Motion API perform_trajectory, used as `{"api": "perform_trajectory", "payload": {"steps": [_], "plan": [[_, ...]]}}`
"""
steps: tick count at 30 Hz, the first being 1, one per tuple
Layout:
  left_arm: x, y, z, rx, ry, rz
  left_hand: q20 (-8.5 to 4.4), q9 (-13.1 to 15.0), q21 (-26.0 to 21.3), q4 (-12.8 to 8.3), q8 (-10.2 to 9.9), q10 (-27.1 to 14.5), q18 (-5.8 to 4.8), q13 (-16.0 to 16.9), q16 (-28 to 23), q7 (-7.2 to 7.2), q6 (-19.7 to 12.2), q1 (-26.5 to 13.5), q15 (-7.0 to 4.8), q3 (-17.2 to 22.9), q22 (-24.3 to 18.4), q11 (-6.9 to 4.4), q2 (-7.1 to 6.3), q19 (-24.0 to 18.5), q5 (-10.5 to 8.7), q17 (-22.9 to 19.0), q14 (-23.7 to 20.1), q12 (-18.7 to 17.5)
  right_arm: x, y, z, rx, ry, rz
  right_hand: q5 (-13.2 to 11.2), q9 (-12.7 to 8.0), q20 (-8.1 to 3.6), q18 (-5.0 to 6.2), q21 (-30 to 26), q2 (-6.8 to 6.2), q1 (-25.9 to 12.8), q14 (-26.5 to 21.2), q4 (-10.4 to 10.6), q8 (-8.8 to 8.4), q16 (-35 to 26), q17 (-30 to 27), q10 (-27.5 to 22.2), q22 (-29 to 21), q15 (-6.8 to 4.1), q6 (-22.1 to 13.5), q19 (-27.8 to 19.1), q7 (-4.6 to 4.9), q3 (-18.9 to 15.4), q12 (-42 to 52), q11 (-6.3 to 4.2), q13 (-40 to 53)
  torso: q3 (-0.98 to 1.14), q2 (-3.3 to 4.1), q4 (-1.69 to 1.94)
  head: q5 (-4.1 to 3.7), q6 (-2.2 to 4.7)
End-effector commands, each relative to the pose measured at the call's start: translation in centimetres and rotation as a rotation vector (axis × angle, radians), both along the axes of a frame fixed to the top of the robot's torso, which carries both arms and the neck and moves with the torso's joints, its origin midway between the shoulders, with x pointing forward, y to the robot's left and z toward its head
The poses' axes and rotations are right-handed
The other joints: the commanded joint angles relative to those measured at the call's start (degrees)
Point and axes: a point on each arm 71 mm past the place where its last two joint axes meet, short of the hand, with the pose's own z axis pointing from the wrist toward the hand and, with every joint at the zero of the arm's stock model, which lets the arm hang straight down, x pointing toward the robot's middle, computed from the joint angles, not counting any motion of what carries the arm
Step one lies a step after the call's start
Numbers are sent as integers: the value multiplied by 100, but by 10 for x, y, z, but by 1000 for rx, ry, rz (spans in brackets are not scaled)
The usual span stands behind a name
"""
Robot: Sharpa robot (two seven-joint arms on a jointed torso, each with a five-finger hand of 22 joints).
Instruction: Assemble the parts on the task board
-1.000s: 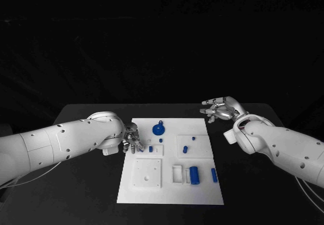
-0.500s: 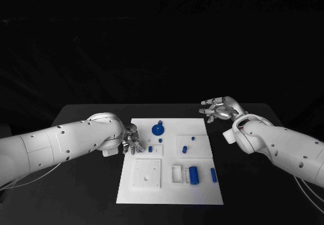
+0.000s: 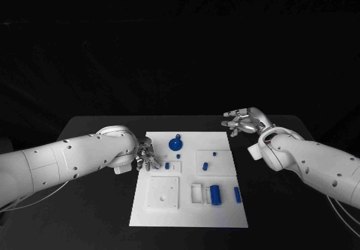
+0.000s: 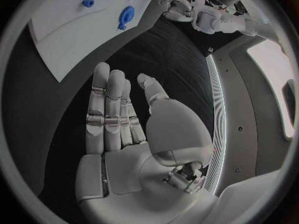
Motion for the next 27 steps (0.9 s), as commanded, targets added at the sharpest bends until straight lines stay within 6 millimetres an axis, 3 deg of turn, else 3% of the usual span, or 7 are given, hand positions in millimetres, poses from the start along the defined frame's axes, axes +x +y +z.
{"api": "perform_trajectory", "payload": {"steps": [1,11,23,27], "plan": [[1,2,-1,2,-24,29,-5,-141,-42,86,-8,236,-54,17,-34,5,-16,-129,-16,-107,82,-23,-65,54,-51,4,42,9,0,1,0,-1,-1,16,3,-6,34,-38,9,-3,-43,2,18,-19,-42,-4,-38,-13,8,-59,7,14,-5,-11,-17,-14,-1,1,-1,-2,-6],[1,4,-1,3,-27,36,-5,-489,-140,320,-6,234,-59,60,-53,37,-3,-234,-13,-282,97,-15,-177,104,-173,17,45,-16,0,1,0,-1,-1,15,3,-6,34,-38,9,-3,-43,2,18,-19,-42,-4,-38,-13,8,-59,7,14,-5,-11,-17,-14,2,1,-2,6,2],[2,7,0,-6,-35,52,-1,-589,-175,538,-5,228,-55,76,-65,68,-33,-414,-8,-344,100,-5,-271,130,-284,23,49,-35,0,1,-1,-1,-1,15,3,-6,34,-38,9,-3,-43,2,18,-19,-42,-4,-38,-13,8,-59,7,14,-5,-11,-17,-14,7,1,-5,3,4],[2,10,0,-13,-29,67,7,-613,-190,647,-4,225,-47,89,-68,81,-44,-562,1,-323,103,2,-421,138,-307,30,48,-49,-1,1,-1,-1,0,14,9,-6,34,-36,7,-9,-20,2,11,-19,-44,-6,-41,-19,7,-70,8,15,-1,-12,-18,-16,4,-1,-8,-7,2]]}}
